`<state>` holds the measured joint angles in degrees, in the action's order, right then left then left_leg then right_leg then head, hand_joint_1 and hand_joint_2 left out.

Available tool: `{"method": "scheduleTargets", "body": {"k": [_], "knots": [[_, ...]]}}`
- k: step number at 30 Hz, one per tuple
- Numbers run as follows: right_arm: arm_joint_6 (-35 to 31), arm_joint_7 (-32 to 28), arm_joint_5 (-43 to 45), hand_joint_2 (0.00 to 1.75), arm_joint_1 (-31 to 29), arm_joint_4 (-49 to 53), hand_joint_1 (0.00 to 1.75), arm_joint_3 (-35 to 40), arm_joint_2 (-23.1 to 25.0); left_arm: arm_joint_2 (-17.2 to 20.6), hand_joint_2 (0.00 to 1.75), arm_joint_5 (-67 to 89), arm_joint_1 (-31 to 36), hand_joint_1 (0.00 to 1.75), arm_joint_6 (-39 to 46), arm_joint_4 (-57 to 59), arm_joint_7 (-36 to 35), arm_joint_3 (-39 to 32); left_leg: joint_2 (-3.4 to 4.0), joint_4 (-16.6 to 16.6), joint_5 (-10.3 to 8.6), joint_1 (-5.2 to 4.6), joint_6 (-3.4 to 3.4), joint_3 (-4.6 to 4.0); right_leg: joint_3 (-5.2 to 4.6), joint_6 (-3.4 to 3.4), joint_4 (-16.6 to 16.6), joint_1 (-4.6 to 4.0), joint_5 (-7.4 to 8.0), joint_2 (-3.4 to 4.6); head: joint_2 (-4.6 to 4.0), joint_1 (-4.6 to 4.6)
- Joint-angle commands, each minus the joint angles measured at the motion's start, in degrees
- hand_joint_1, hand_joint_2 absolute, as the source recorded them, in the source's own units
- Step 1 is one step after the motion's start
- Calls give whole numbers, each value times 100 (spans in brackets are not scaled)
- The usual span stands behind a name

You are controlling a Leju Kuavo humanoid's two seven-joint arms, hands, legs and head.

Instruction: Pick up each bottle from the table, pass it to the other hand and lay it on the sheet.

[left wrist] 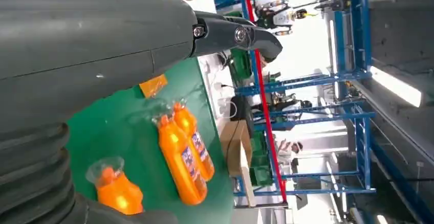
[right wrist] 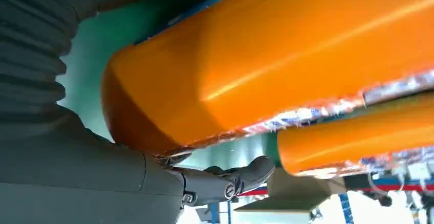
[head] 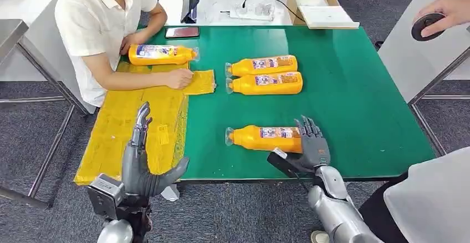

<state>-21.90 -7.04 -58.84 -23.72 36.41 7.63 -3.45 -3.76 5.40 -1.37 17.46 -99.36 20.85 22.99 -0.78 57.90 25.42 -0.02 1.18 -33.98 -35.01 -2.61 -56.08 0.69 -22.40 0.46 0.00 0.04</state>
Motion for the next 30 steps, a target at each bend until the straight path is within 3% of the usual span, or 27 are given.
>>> {"method": "scheduleTargets", "body": {"k": [1, 30], "knots": [[558, 189, -192, 175, -451, -965, 175, 567, -57, 10, 175, -283, 272, 0, -232, 437, -121, 153, 7, -8, 4, 4, -9, 25, 24, 11, 7, -6, -5, -5, -2, 0], [1065, 441, -289, 175, -351, -1160, 175, 771, -189, 3, 175, -463, 177, 0, -420, 485, -191, 142, 10, -14, 6, 7, -2, 77, 75, 11, 21, -10, -3, -7, 0, 0]]}}
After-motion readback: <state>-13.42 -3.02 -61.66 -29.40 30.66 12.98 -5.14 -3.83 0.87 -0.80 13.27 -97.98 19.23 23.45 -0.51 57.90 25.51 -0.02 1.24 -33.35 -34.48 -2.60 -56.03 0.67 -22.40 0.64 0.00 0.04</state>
